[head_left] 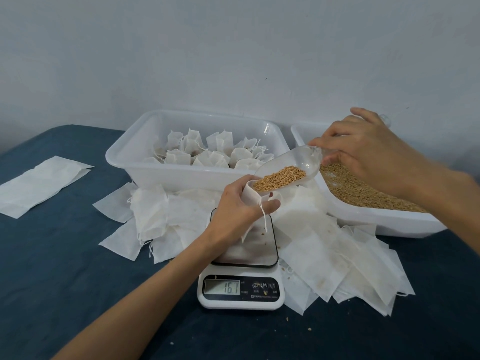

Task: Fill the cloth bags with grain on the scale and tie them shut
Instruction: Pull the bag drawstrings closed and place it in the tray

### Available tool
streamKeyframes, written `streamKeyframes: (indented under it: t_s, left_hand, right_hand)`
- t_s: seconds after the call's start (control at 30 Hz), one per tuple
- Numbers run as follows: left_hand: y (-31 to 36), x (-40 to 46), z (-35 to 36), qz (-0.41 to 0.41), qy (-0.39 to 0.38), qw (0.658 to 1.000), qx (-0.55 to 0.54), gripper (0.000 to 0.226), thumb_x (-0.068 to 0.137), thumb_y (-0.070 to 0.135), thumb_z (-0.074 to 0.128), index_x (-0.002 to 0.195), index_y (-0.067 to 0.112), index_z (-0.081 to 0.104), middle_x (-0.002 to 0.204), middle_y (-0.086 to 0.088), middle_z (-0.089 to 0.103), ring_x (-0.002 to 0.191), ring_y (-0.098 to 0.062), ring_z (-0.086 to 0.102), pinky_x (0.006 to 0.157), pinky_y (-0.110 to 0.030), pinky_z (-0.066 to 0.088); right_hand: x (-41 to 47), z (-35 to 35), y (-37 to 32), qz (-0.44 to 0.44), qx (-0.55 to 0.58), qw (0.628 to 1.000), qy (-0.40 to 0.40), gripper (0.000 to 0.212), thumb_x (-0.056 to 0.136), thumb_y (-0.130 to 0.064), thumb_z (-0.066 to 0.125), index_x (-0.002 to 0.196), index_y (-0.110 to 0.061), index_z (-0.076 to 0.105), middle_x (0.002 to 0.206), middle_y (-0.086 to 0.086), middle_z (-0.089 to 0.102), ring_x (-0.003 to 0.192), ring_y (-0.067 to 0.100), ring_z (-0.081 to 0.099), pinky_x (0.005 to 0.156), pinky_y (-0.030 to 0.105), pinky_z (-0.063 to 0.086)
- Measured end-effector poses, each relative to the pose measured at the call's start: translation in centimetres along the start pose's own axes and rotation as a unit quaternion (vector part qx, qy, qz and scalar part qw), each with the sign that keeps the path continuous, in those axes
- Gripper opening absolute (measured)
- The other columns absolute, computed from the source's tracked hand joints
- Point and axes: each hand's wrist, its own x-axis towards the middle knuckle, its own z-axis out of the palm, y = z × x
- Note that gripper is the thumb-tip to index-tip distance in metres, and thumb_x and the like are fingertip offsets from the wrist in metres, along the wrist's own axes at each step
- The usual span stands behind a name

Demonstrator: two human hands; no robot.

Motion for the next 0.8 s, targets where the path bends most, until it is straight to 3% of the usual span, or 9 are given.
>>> streamKeyframes:
  t_s: [0.23,0.5,0.8]
  left_hand:
    - [0.02,-0.01,0.05,0.0,0.003,1.0,0.009,0.037,0.074,0.027,0.087,0.1,0.047,0.07,0.105,0.009,0.079,0.104,-0.018,0.075,0.1,-0.051,0.057]
    - [0.0,-0.03,0.15,-0.003,0.004,1.0,0.01,0.036,0.076,0.022,0.088,0.108,0.028,0.072,0.104,0.005,0.078,0.104,-0.02,0.074,0.1,-0.054,0.056]
    - [0.09,-0.06,0.14,-0.005,0.003,1.0,0.008,0.035,0.075,0.025,0.087,0.105,0.034,0.071,0.106,0.004,0.078,0.104,-0.022,0.074,0.101,-0.054,0.055]
  right_hand:
    - [0.02,-0.03,-0.01,0.002,-0.002,1.0,0.0,0.032,0.094,-0.011,0.066,0.126,-0.013,0.07,0.109,0.01,0.069,0.111,0.033,0.06,0.121,0.051,0.017]
    - [0.01,-0.14,-0.25,-0.004,0.004,1.0,0.015,0.031,0.092,-0.007,0.066,0.123,-0.01,0.071,0.107,0.012,0.07,0.107,0.036,0.061,0.119,0.054,0.019]
    - [0.0,0.14,-0.06,-0.014,-0.008,1.0,0.023,0.032,0.09,-0.007,0.067,0.122,-0.01,0.072,0.104,0.012,0.07,0.103,0.037,0.062,0.118,0.055,0.021]
